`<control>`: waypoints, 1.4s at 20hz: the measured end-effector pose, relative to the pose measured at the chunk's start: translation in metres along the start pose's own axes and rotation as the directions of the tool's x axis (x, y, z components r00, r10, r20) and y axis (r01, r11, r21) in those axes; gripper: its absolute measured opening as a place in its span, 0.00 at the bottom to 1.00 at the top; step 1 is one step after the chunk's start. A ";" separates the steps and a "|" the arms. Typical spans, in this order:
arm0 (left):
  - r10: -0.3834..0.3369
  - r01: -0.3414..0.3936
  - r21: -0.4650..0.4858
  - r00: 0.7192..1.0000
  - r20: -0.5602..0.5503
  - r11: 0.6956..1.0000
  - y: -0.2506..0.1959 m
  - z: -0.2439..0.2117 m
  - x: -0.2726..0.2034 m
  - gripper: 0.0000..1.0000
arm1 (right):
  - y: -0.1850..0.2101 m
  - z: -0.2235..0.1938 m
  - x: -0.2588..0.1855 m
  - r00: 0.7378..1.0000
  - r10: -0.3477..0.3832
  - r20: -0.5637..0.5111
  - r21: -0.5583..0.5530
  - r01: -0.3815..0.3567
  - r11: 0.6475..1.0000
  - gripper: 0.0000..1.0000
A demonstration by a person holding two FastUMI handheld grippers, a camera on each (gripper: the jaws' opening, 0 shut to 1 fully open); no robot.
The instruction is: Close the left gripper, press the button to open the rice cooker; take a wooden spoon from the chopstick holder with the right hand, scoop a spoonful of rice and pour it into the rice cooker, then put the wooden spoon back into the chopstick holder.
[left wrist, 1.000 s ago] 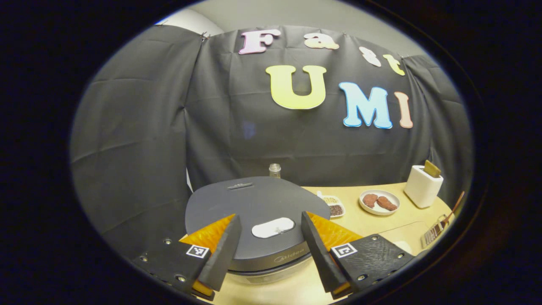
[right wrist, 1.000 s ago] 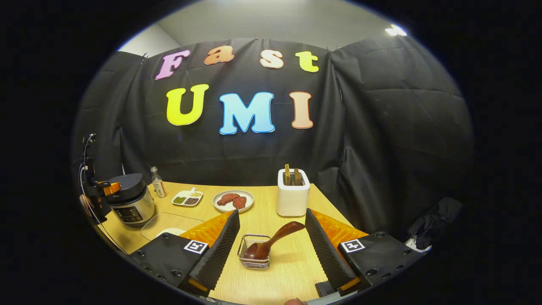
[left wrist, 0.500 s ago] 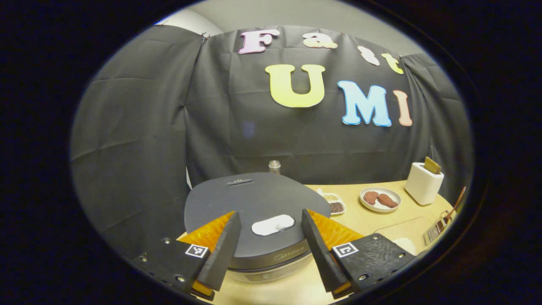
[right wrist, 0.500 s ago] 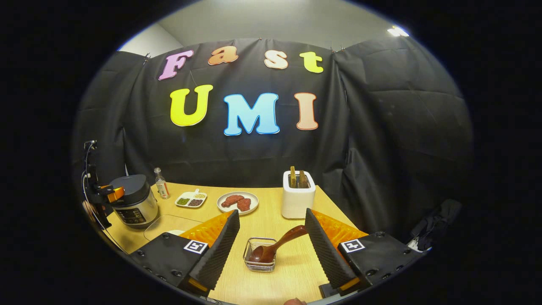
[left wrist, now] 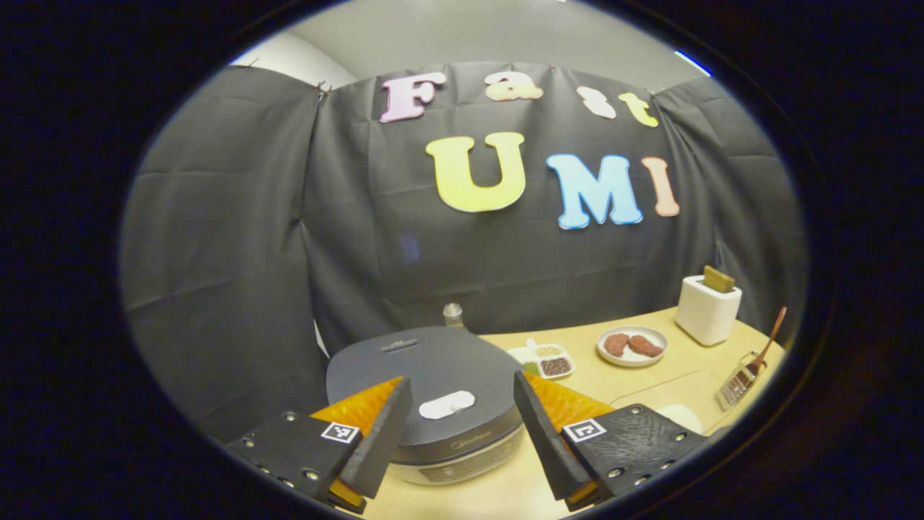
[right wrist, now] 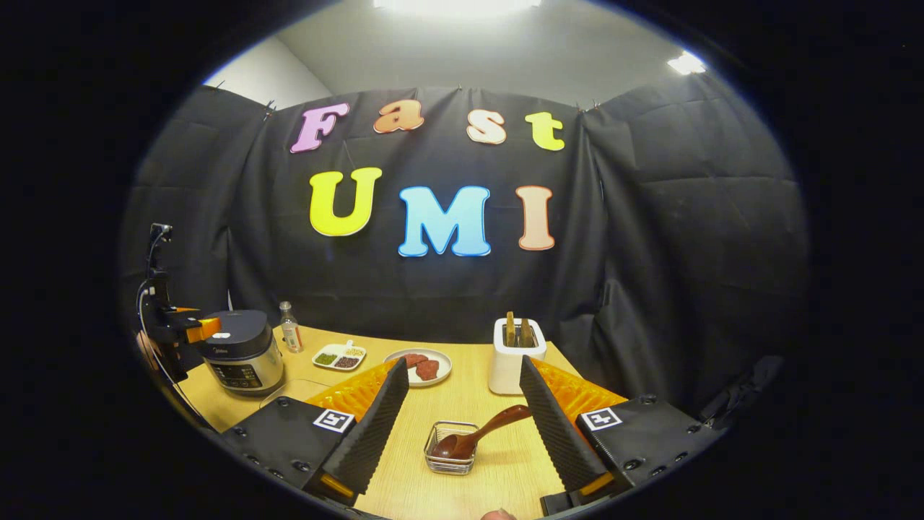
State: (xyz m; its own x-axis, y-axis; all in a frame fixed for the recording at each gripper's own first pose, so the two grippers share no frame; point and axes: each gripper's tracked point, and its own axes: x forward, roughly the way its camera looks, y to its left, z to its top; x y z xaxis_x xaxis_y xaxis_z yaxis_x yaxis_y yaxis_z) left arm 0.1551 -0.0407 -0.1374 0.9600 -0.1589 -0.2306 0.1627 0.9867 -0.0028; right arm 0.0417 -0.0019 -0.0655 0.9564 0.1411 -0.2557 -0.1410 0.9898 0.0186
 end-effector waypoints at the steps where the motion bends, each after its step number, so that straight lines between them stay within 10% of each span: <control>1: -0.007 0.007 -0.006 1.000 0.031 1.000 -0.009 0.019 -0.017 0.86 | -0.001 0.005 -0.003 1.000 0.010 0.024 0.006 -0.010 1.000 0.98; 15: 0.075 -0.068 -0.042 0.972 0.221 0.997 -0.017 0.098 -0.204 0.86 | 0.020 0.034 -0.033 0.982 0.112 0.155 0.009 -0.114 0.993 0.98; 28: 0.084 -0.070 -0.066 0.968 0.236 0.995 0.020 0.104 -0.244 0.86 | 0.024 0.060 -0.056 0.976 0.052 0.213 0.095 -0.073 0.993 0.98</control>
State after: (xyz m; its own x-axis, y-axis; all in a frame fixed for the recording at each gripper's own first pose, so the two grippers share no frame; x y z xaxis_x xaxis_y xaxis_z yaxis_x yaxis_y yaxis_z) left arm -0.0524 0.0141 0.0206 0.9968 -0.0793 0.0061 0.0796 0.9955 -0.0510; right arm 0.0003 0.0147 0.0075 0.9803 0.1928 -0.0431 -0.1860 0.9741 0.1288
